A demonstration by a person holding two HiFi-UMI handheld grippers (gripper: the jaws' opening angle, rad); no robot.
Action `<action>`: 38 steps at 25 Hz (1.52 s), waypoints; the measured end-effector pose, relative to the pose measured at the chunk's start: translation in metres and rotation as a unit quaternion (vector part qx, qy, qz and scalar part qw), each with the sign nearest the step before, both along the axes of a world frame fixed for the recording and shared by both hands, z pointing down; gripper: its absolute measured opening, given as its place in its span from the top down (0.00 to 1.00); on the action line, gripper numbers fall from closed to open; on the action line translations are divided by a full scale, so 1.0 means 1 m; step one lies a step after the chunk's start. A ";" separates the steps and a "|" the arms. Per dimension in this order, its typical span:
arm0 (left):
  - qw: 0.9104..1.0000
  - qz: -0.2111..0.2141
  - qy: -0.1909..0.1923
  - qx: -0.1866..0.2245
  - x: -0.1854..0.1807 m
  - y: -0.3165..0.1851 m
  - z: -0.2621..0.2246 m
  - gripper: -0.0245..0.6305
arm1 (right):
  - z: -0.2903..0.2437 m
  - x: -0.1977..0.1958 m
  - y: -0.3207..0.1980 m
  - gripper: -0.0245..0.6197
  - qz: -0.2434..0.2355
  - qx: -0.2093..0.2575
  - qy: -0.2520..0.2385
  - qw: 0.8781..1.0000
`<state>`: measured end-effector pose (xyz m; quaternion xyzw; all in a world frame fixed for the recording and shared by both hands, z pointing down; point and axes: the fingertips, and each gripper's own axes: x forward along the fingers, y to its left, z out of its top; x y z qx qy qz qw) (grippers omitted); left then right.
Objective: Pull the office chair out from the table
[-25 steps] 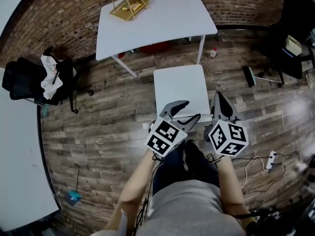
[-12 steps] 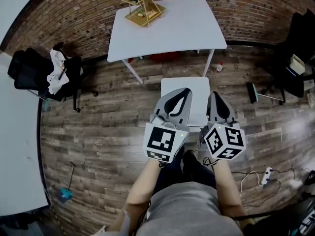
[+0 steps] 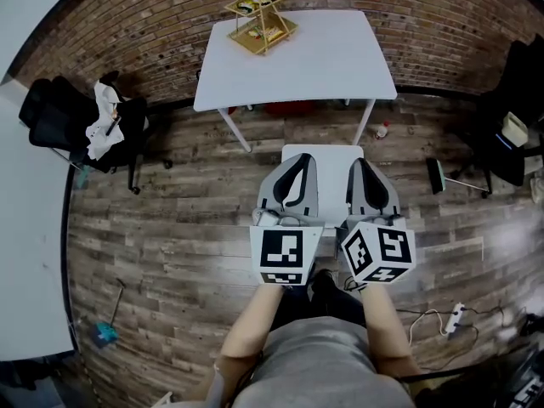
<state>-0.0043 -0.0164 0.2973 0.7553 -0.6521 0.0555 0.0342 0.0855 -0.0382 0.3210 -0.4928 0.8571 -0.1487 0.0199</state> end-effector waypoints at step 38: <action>0.999 -0.034 -0.018 -0.021 -0.015 -0.001 0.011 0.94 | -0.005 -0.002 -0.001 0.94 0.001 0.008 0.029 1.000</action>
